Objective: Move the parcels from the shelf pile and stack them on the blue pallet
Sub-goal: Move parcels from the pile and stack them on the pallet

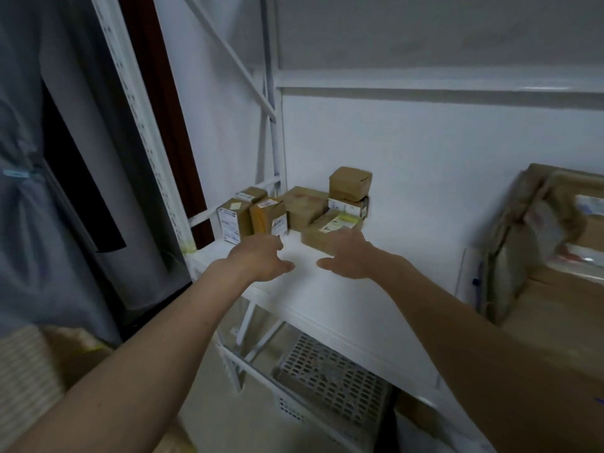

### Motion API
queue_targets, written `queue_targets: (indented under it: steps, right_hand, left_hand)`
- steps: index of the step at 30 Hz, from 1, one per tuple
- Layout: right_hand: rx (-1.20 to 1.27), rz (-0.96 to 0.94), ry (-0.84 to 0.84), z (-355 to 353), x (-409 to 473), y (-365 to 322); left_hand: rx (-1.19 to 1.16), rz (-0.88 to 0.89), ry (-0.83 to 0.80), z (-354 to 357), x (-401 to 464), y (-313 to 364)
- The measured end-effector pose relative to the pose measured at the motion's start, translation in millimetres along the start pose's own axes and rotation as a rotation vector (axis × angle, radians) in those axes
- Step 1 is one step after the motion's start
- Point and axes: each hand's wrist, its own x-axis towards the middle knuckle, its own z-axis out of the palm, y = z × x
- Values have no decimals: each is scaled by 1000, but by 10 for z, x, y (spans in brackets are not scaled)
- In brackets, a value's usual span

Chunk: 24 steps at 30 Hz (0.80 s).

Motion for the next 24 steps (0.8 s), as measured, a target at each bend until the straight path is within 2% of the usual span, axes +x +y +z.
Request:
queue_targets:
  steps: [12, 20, 24]
  right_hand:
    - [-7, 96, -91, 439, 1165, -302]
    - [75, 224, -121, 624, 2277, -43]
    - [140, 259, -68, 620, 2799, 194]
  left_hand:
    - [-38, 24, -62, 124, 905, -822]
    - [4, 167, -37, 53, 2018, -860]
    - [-24, 214, 27, -130, 2806, -752]
